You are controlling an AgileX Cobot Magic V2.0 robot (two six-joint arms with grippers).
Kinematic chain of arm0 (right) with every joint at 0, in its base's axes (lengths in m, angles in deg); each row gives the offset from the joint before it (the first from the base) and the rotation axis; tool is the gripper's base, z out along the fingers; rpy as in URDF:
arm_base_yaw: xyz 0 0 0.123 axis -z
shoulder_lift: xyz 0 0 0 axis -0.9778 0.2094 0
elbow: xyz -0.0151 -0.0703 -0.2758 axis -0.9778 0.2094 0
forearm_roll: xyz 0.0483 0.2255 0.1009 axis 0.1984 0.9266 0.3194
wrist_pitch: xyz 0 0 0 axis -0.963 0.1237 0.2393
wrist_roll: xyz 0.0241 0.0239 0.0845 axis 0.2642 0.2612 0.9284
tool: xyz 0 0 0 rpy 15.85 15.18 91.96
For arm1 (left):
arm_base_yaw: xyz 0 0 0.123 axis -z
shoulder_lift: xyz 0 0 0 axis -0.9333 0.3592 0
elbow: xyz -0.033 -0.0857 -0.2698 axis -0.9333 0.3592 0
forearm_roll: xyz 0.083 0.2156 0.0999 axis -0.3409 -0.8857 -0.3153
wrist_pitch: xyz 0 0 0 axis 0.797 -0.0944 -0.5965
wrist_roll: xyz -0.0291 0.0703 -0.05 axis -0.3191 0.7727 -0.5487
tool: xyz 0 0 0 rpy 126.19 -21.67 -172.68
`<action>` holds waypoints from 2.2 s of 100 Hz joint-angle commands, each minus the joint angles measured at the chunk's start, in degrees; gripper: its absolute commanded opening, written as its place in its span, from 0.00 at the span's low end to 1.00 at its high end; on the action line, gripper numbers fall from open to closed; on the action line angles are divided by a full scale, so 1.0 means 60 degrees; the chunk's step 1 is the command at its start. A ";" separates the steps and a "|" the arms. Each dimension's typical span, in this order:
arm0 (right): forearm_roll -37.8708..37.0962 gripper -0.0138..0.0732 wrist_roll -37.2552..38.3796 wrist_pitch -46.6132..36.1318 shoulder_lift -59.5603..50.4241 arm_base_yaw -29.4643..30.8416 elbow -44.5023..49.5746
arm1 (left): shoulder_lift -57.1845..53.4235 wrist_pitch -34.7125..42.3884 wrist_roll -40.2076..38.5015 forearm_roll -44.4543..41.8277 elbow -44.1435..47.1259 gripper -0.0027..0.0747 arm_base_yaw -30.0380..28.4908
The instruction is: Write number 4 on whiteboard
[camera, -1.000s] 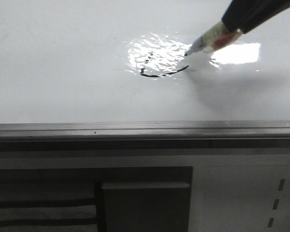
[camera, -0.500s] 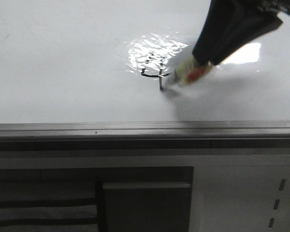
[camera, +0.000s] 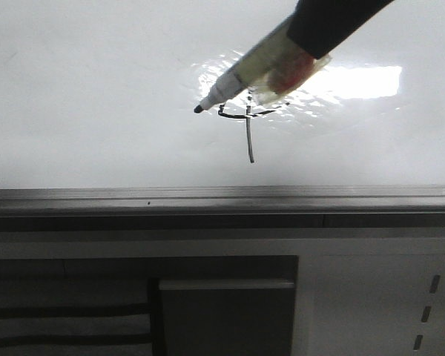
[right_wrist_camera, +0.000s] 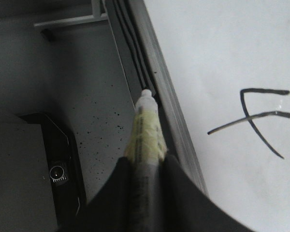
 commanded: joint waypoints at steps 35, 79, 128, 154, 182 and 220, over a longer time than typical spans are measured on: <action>0.0096 0.08 -0.0797 -0.0418 -0.0266 -0.0167 -0.0279 | 0.3183 0.1227 0.1446 0.0459 -0.1997 0.53 0.2353; 0.0096 0.08 -0.0797 -0.0460 -0.0266 -0.0167 -0.0279 | 0.4128 0.1387 0.1526 0.0522 -0.2431 0.51 0.2692; 0.0230 0.08 -0.0779 -0.0497 -0.0266 -0.0167 -0.0279 | 0.4128 0.1387 0.1574 0.0522 -0.2431 0.13 0.2692; 0.0450 0.08 -0.0779 -0.0306 -0.0266 -0.0167 -0.0279 | 0.4128 0.1409 0.1574 0.0522 -0.2431 0.05 0.2692; 0.0450 0.24 -0.0779 -0.0167 -0.0266 -0.0167 -0.0279 | 0.4128 0.1409 0.1574 0.0522 -0.2431 0.01 0.2692; -0.1612 0.53 0.1492 0.0765 -0.0764 -0.0167 -0.1475 | 0.3874 0.1492 0.1223 0.0445 -0.2431 0.01 0.2507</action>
